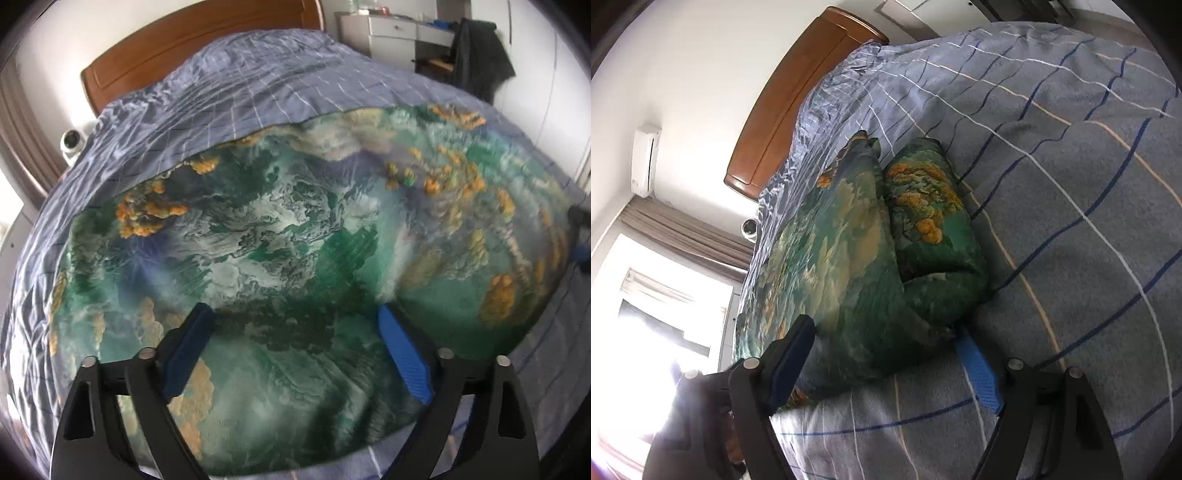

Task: Fold large clothes

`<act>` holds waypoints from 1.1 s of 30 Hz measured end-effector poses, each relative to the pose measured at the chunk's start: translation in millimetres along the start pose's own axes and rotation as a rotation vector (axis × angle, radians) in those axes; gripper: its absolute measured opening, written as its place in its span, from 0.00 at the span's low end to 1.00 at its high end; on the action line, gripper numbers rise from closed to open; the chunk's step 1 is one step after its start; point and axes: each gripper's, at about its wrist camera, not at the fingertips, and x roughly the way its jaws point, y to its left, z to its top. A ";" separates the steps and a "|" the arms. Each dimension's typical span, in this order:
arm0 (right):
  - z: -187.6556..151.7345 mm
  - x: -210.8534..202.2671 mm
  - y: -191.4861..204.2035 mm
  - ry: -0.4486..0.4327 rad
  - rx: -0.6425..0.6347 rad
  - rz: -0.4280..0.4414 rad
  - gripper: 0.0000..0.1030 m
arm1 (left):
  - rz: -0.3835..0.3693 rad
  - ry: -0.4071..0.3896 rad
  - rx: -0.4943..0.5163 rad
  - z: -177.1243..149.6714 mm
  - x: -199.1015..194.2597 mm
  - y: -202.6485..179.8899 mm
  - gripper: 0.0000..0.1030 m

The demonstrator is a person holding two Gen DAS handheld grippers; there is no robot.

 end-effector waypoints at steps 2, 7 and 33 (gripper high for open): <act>2.0 3.0 -2.5 0.006 0.012 0.000 0.78 | -0.015 0.005 -0.015 -3.7 6.1 3.3 0.95; 2.3 6.7 -4.8 0.012 0.008 -0.008 0.78 | -0.034 0.015 -0.031 -3.0 0.3 8.4 0.96; 6.4 14.0 -8.9 0.049 0.083 0.002 0.78 | -0.023 0.045 -0.058 39.4 10.8 7.8 0.90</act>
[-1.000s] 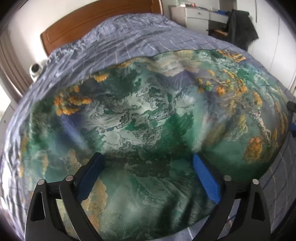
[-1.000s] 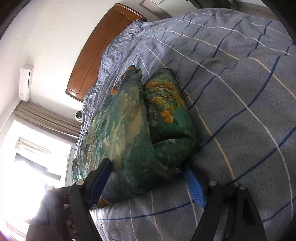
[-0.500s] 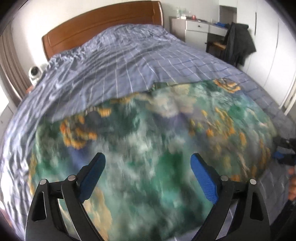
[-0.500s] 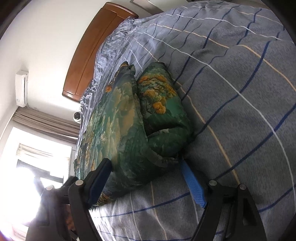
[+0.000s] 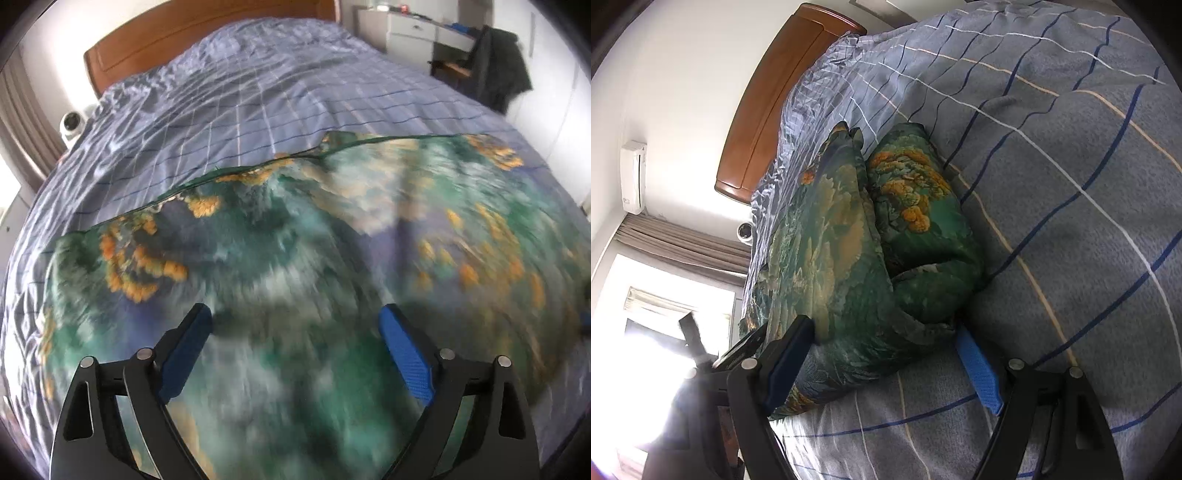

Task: Fold large clothes

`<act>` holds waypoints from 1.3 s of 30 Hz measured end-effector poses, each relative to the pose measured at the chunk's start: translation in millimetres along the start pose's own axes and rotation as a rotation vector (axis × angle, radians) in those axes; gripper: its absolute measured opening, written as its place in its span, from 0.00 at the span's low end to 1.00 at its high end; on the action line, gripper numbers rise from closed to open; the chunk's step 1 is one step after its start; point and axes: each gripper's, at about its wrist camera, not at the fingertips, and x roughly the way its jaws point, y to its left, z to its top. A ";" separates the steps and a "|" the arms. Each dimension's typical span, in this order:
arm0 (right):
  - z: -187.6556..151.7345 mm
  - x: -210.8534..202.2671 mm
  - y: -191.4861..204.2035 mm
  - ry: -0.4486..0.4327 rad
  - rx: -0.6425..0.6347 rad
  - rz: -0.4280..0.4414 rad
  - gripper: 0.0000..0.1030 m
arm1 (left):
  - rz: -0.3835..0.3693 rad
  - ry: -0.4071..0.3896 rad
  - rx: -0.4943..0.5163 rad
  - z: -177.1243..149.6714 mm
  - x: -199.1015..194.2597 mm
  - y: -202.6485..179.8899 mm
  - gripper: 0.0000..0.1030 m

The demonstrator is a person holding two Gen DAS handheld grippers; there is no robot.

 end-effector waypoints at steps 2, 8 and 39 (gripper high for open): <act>-0.4 -1.4 -2.4 -0.001 0.000 0.007 0.78 | 0.006 -0.004 0.032 -15.3 -11.2 -7.7 0.90; -4.5 -3.9 -5.9 -0.004 -0.006 0.012 0.78 | 0.036 -0.026 0.102 -48.2 -19.1 -24.7 0.91; -147.7 -54.1 245.3 -0.352 -1.151 -0.121 0.29 | -0.463 -0.016 0.090 100.4 -147.8 -19.9 0.91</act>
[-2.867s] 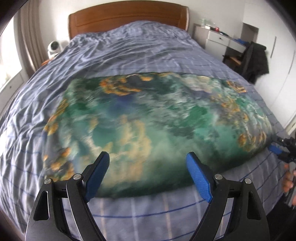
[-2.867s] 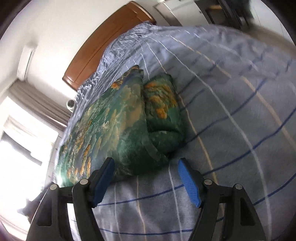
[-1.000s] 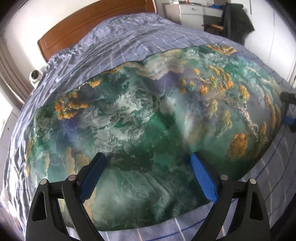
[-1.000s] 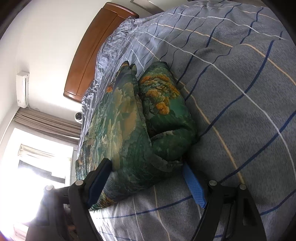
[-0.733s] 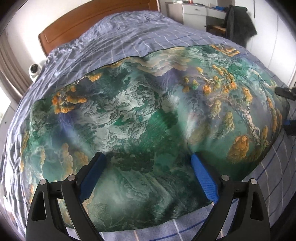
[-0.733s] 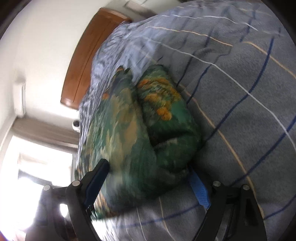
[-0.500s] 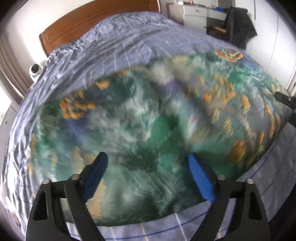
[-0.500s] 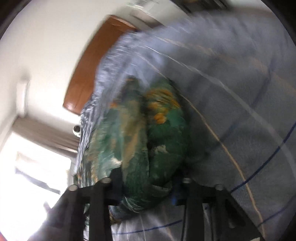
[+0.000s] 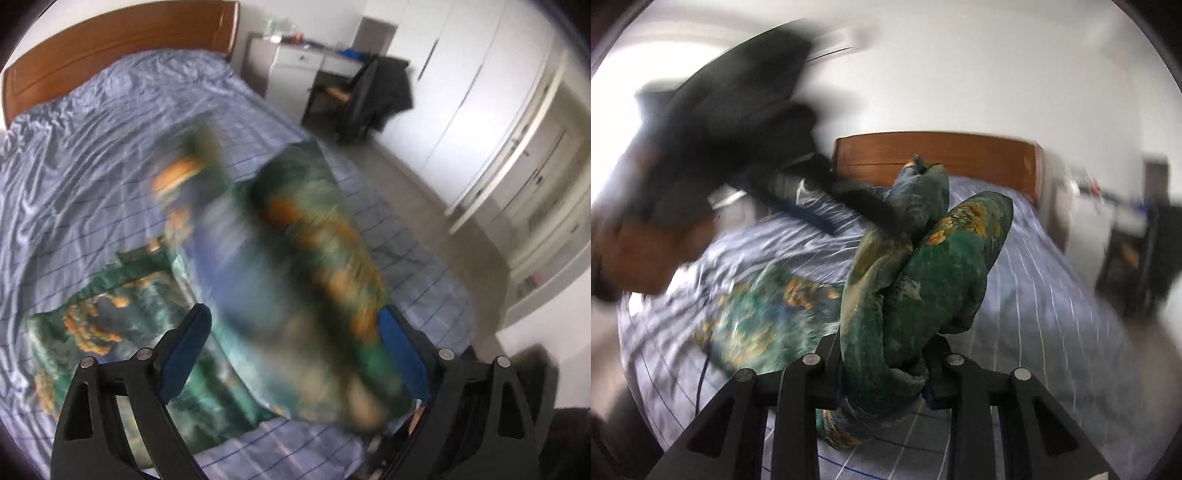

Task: Fold large clothes

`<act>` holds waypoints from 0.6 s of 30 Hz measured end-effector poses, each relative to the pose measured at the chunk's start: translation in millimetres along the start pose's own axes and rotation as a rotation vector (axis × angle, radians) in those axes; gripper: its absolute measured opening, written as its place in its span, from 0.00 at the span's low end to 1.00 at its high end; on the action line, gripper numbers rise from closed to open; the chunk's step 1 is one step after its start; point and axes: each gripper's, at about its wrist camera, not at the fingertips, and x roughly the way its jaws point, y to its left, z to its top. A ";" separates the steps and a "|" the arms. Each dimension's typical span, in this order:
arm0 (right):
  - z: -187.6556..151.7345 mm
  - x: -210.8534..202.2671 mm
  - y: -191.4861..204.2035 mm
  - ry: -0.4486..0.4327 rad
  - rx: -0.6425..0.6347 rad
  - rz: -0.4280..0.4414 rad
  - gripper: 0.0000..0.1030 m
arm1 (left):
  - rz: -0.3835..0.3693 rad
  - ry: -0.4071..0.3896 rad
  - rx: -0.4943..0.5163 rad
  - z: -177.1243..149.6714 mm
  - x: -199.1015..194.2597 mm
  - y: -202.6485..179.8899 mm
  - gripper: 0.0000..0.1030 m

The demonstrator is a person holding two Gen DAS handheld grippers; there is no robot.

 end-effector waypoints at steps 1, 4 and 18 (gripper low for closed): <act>1.9 0.6 16.5 0.004 -0.074 0.004 0.29 | 0.035 0.019 -0.004 1.5 2.0 3.3 0.91; 0.7 3.3 59.5 0.002 -0.270 0.003 0.29 | 0.149 0.079 0.004 -4.9 11.4 9.0 0.91; 9.0 4.7 89.1 0.043 -0.342 0.173 0.62 | 0.253 0.108 -0.110 -37.5 10.7 97.0 0.32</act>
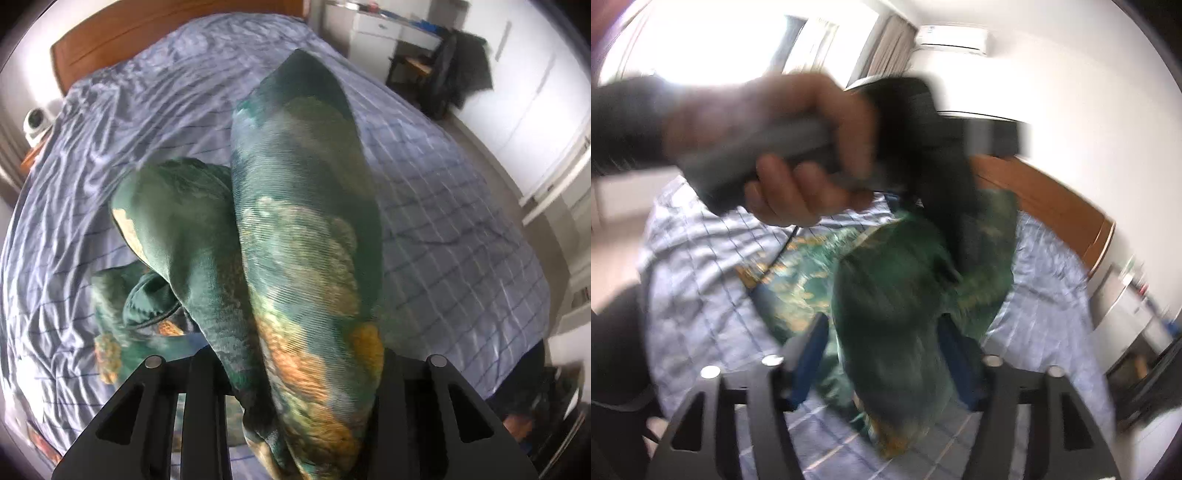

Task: Fold large clothes

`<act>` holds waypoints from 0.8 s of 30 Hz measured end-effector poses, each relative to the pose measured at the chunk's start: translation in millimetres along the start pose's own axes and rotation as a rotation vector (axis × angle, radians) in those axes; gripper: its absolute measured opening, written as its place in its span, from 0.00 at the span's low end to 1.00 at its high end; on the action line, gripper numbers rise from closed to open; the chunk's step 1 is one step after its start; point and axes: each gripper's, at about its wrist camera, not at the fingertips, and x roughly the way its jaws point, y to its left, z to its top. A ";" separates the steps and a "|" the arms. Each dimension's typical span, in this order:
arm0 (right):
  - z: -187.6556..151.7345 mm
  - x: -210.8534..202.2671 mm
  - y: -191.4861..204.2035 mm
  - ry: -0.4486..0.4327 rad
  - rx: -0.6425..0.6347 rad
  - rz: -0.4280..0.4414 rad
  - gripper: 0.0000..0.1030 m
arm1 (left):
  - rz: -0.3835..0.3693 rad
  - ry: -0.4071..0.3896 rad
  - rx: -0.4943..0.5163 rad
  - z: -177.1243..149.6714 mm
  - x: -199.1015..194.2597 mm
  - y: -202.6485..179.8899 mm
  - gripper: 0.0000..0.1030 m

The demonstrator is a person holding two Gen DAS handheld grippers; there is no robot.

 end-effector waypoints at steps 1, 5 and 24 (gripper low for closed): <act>-3.4 -4.3 -9.6 0.001 0.057 0.026 0.62 | 0.000 -0.006 -0.014 -1.2 -0.8 13.1 0.32; -22.5 2.2 -51.1 0.072 0.296 0.091 0.59 | 0.031 -0.010 -0.097 -12.3 3.4 76.2 0.32; 16.4 156.2 -8.8 0.275 0.275 0.292 0.27 | -0.087 0.012 -0.345 -87.5 52.9 200.8 0.36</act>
